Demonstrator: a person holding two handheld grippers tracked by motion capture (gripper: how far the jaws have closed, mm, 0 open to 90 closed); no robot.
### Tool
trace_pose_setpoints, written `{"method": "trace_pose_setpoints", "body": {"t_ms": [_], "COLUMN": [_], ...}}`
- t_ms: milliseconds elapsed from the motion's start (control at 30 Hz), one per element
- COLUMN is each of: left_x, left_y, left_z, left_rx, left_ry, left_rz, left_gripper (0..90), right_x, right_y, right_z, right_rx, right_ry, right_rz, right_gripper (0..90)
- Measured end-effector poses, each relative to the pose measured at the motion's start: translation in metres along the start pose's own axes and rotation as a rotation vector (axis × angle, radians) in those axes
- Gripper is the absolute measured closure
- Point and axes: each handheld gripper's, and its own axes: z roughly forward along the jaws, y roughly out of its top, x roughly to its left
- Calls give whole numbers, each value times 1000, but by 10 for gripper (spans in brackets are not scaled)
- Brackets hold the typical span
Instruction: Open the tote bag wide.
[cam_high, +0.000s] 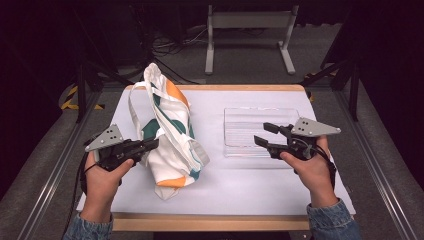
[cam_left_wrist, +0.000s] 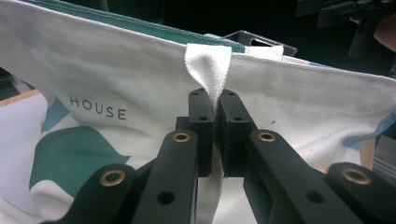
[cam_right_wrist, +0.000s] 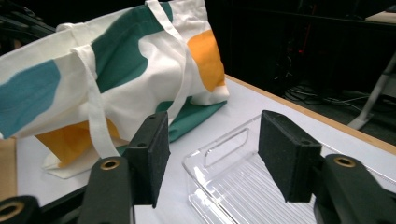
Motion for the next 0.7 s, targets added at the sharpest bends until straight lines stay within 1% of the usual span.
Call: {"method": "trace_pose_setpoints", "body": {"t_ms": [100, 267, 333, 467, 533, 567, 700], "left_x": [0, -1, -1, -1, -2, -2, -2], "left_y": [0, 0, 0, 0, 0, 0, 0], "left_z": [0, 0, 0, 1, 0, 0, 0], "left_rx": [1, -1, 0, 2, 4, 4, 3], "left_ry": [-1, 3, 1, 0, -2, -2, -4], "left_rz": [0, -1, 7, 7, 4, 4, 8], "left_gripper": [856, 858, 859, 860, 860, 860, 860], "right_x": [4, 15, 19, 30, 35, 35, 44], "right_y": [5, 14, 19, 27, 29, 29, 31], "right_z": [4, 15, 21, 37, 44, 44, 60], "right_rx": [-8, -6, -3, 16, 18, 18, 31], "right_ry": [39, 95, 118, 159, 181, 181, 225], "right_rz": [6, -15, -27, -53, -59, -59, -64], "right_gripper": [484, 512, 518, 524, 529, 529, 535]}}
